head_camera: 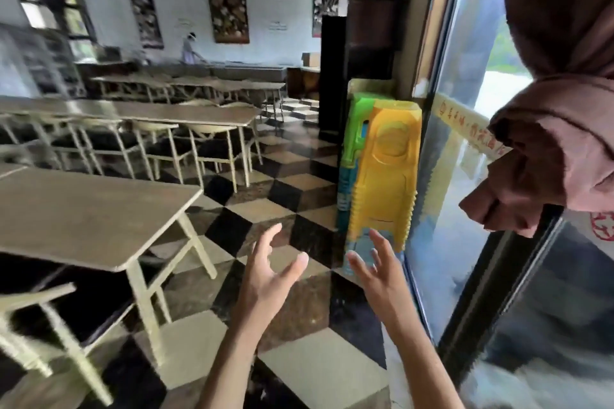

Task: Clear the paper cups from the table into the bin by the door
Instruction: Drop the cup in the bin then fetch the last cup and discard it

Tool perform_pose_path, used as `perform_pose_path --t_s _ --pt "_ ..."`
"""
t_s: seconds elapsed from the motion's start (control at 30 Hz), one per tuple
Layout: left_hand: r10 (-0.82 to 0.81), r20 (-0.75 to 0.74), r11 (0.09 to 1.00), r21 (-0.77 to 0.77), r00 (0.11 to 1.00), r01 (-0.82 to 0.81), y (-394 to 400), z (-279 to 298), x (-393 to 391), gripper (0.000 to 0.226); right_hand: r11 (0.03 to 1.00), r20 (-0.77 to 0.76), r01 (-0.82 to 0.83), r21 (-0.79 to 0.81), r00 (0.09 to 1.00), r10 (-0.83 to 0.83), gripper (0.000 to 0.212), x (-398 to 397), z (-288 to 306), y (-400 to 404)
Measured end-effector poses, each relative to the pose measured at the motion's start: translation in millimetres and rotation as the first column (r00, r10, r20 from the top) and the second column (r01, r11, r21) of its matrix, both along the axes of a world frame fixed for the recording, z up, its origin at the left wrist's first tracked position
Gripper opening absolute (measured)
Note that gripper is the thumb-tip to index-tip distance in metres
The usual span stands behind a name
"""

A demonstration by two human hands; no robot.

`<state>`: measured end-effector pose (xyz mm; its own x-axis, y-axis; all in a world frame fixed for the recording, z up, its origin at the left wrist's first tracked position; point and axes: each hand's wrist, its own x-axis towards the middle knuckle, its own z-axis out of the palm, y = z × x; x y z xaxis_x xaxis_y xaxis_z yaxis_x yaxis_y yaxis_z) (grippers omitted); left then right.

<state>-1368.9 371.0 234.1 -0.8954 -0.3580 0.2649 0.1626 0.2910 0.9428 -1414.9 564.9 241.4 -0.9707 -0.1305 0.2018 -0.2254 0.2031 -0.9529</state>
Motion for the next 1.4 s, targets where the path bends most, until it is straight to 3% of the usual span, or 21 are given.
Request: perform_pose_path --t_s 0.13,0.27,0.43,0.6,0.77,1.0,1.4 --pt "0.248 -0.032 0.969 0.016 0.968 -0.247 -84 1 97 0.066 0.966 -0.042 -0.257 0.019 0.965 0.257 0.071 47 7 -100" --pt "0.519 -0.070 0.854 0.089 0.852 -0.513 -171 5 219 0.069 0.848 -0.032 -0.530 0.016 0.847 0.530 0.062 131 19 -215" --pt "0.775 -0.101 0.631 0.086 0.624 -0.771 -263 7 406 0.054 0.618 -0.016 -0.786 0.018 0.618 0.786 0.070 278 21 -355" --pt "0.943 -0.049 0.332 0.080 0.329 -0.940 -321 1 625 0.072 0.356 0.001 -0.933 0.052 0.357 0.934 0.068 461 8 -480" --pt "0.998 -0.034 0.059 0.096 0.056 -0.994 -341 -10 802 0.056 0.136 0.055 -0.989 0.057 0.139 0.989 0.069 630 -1 -551" --pt "0.971 0.039 -0.238 0.001 -0.237 -0.971 -360 -38 939 0.054 -0.116 0.121 -0.991 0.060 -0.108 0.987 0.068 779 -24 -622" --pt "0.887 0.276 -0.352 -0.116 -0.371 -0.929 -496 -102 1025 0.068 -0.284 0.290 -0.958 0.031 -0.263 0.920 0.070 897 -97 -783"
